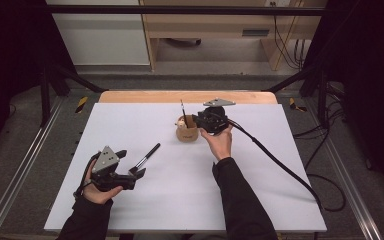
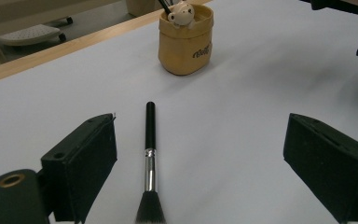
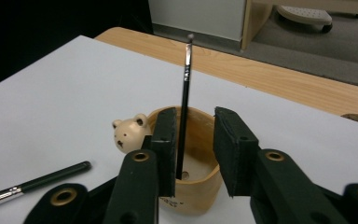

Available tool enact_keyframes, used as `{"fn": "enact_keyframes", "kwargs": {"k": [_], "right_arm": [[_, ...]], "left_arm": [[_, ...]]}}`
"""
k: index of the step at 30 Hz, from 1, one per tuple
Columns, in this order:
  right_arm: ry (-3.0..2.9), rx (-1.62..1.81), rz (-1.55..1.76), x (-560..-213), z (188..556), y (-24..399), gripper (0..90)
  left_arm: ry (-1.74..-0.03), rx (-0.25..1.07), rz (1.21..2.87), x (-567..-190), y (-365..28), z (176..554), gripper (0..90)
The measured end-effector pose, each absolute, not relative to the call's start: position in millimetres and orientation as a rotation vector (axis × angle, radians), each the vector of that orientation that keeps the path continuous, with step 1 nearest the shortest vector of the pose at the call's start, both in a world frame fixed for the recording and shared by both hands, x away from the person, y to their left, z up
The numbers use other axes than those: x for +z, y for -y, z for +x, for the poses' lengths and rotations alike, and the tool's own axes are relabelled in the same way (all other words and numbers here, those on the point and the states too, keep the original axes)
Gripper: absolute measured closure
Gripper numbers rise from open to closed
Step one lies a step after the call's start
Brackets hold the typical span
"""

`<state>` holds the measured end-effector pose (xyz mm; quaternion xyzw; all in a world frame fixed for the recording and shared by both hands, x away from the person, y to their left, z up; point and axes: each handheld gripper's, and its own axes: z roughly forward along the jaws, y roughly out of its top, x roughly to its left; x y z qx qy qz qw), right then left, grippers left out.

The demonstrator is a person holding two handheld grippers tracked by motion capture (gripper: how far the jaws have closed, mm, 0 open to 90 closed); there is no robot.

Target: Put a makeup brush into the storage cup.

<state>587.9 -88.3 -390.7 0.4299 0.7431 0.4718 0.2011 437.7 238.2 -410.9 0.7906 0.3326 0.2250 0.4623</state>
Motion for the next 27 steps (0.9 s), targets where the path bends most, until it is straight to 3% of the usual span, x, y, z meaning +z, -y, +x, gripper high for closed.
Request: {"fn": "enact_keyframes", "kwargs": {"k": [9,17,27], "right_arm": [[-2.108,1.375,1.090,-373,562,99,52.8],[-2.102,1.401,1.058,-364,538,114,31.1],[-2.089,1.432,1.046,-365,513,137,19.7]], "left_arm": [[-0.825,0.551,1.937,-410,-240,438,8.8],[-0.827,0.547,1.928,-410,-242,438,8.8],[-0.828,0.542,1.928,-410,-241,438,8.7]]}}
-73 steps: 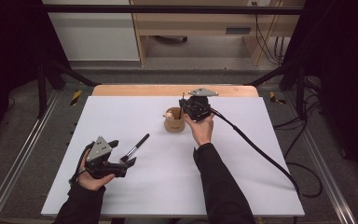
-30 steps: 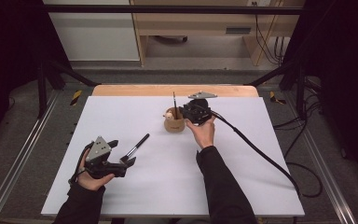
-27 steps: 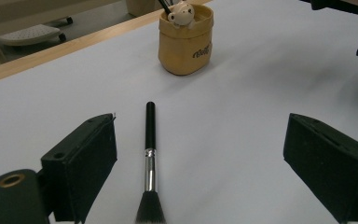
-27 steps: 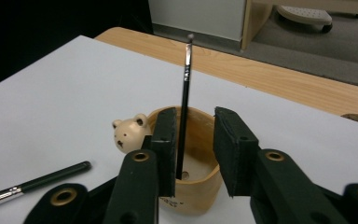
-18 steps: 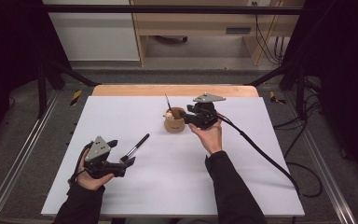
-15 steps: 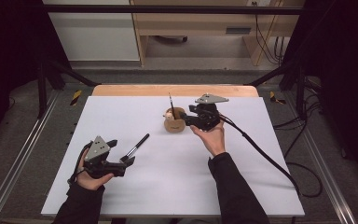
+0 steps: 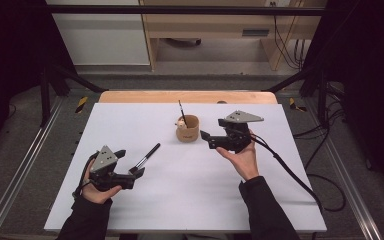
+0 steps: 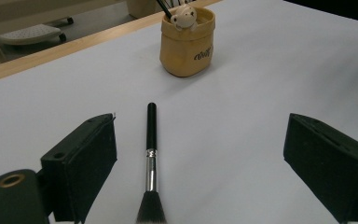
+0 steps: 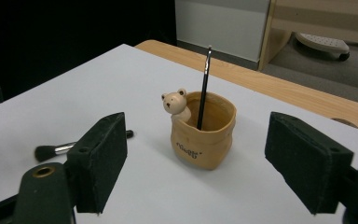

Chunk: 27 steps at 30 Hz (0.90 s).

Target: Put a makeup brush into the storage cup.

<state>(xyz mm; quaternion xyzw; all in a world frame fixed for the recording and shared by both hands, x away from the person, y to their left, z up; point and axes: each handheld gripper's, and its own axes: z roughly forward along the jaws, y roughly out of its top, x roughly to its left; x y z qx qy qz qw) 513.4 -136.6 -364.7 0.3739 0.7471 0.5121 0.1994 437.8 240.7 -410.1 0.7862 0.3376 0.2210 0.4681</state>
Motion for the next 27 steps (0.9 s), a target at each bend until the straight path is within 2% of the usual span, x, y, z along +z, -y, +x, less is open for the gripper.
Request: {"fn": "enact_keyframes", "kwargs": {"k": [7,13,27], "right_arm": [[-2.071,1.422,1.046,-369,497,151,10.8],[-2.074,1.449,1.036,-375,483,161,6.7],[-2.009,1.487,1.065,-388,456,191,4.7]], "left_arm": [[-0.829,0.543,1.926,-410,-241,438,8.7],[-0.829,0.547,1.927,-410,-241,437,8.7],[-0.830,0.544,1.928,-412,-240,437,8.5]]}}
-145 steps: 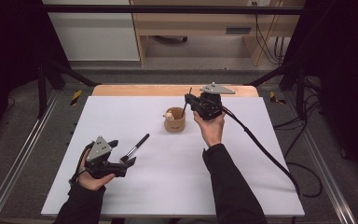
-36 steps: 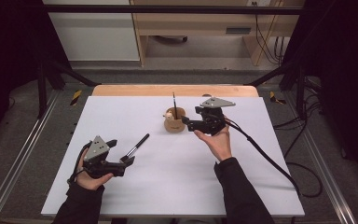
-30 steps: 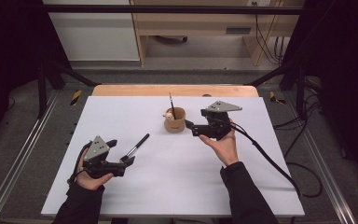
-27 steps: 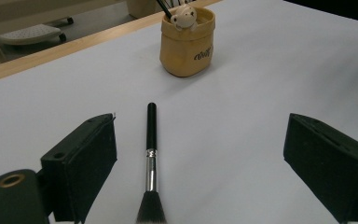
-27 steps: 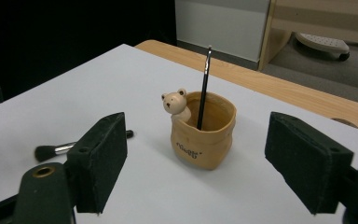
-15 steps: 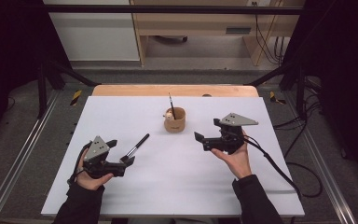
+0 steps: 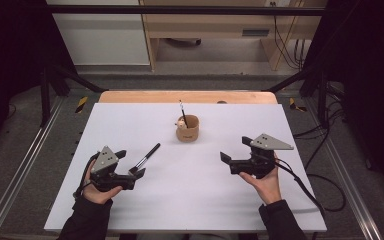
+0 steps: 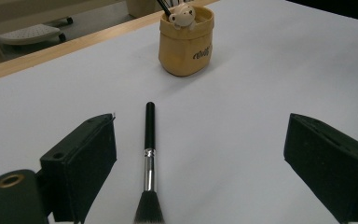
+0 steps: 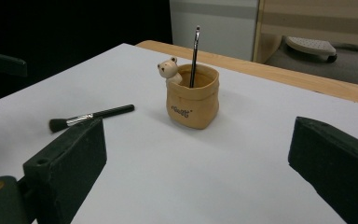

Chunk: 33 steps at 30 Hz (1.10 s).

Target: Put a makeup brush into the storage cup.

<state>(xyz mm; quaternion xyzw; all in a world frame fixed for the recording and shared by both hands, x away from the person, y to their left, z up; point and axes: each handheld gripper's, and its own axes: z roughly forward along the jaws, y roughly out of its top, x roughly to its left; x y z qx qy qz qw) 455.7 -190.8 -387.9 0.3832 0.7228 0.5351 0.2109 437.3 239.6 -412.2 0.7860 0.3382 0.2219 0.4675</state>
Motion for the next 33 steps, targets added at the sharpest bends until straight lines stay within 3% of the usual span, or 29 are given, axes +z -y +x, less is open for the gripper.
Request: {"fn": "enact_keyframes", "kwargs": {"k": [33], "right_arm": [[-1.968,1.464,1.158,-409,431,226,4.1]], "left_arm": [[-0.836,0.529,1.907,-412,-243,437,8.5]]}}
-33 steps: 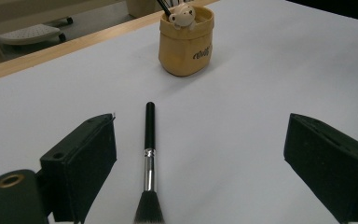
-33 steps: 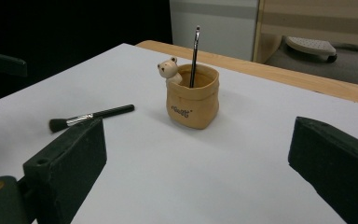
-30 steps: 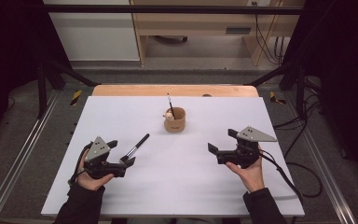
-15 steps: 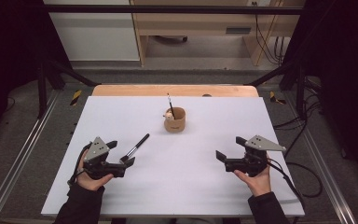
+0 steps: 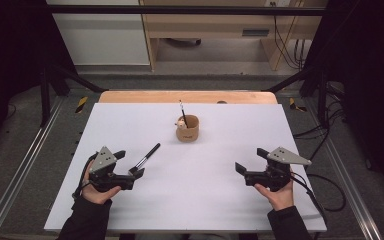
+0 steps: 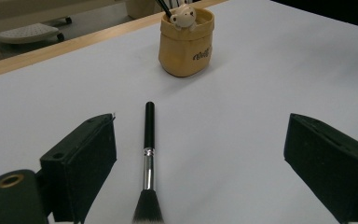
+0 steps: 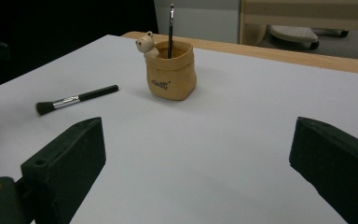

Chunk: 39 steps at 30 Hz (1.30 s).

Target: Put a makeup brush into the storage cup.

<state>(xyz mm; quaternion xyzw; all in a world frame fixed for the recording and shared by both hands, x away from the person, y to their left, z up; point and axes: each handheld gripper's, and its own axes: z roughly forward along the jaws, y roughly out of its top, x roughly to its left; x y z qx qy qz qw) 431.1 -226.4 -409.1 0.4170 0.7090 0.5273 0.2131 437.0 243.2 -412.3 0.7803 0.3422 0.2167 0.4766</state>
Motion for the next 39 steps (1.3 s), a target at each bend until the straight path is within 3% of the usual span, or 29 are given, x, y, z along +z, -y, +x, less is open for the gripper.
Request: {"fn": "enact_keyframes", "kwargs": {"k": [39], "right_arm": [[-1.987,1.438,1.128,-409,430,228,4.8]], "left_arm": [[-0.855,0.479,1.958,-405,-241,459,8.7]]}}
